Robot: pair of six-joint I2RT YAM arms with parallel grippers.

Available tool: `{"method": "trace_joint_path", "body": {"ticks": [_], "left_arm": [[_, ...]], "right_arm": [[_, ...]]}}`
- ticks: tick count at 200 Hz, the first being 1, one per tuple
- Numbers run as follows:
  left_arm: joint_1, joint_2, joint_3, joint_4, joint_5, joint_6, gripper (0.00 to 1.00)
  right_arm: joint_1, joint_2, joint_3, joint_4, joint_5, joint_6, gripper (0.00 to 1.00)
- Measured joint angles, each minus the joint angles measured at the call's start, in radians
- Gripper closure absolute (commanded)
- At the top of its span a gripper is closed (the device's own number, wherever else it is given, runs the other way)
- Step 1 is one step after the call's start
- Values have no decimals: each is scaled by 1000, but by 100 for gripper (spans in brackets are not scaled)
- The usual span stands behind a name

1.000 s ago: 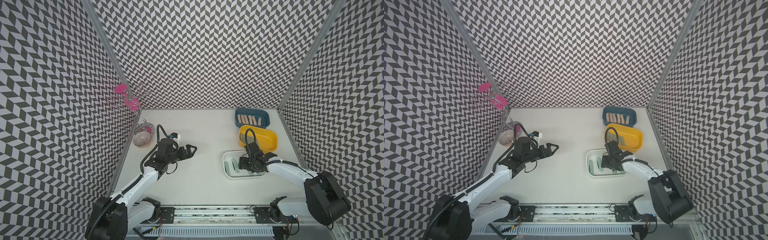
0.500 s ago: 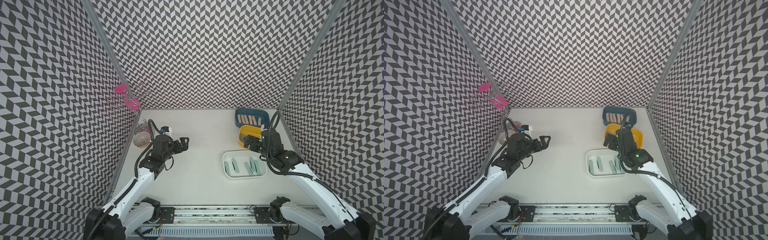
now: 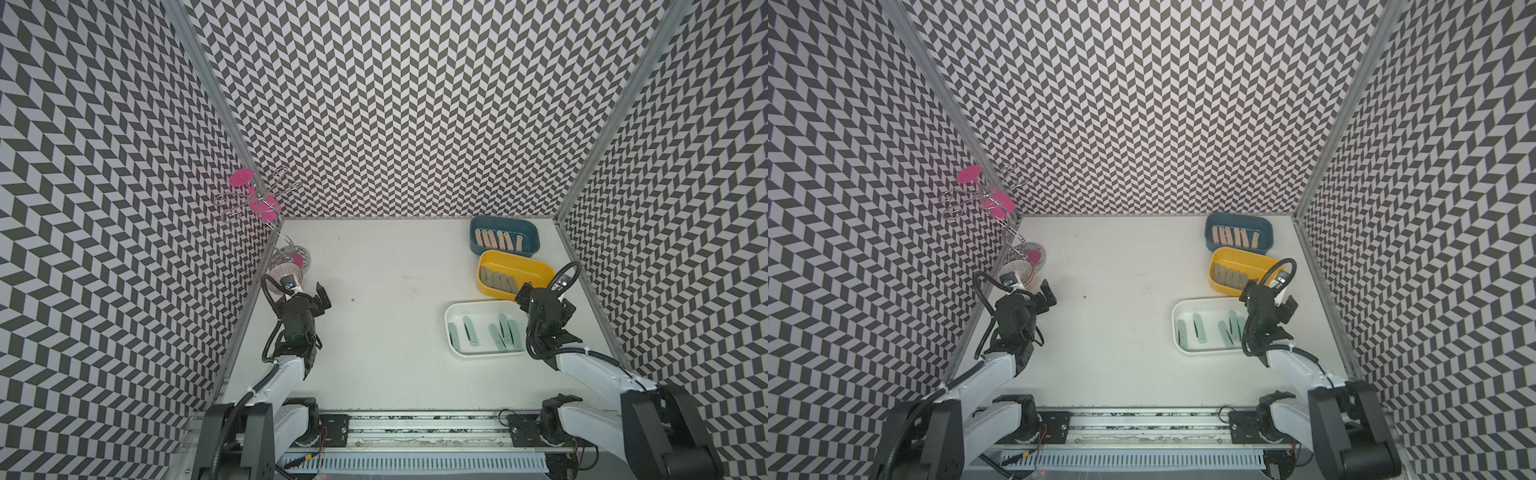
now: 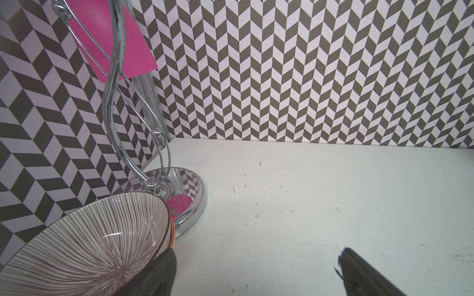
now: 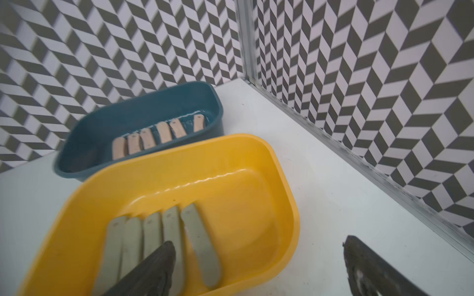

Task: Place the fruit knives into the storage box by color
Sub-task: Reset both arms

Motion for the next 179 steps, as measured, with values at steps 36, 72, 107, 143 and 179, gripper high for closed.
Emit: {"method": "trace_joint_path", "body": {"ticks": [36,72,107,143,179], "left_arm": [[-11,236,-26,297,92,76,0],[-12,411,-28,570,163,130,0],[-12,425,2,582,199,150,0],[-12,425,19,586,214,151,0],[-12,425,19,586,219,153,0]], "right_arm": [[-12,156,-42,309,-114,-130,0],[-18,241,-171,745,-274,-267,0],[-49,352,-156,785,-378,-311,0],[-72,349,-119,871,-378,-298,0],[-72,353,-121,873,-371,-293,0]]}}
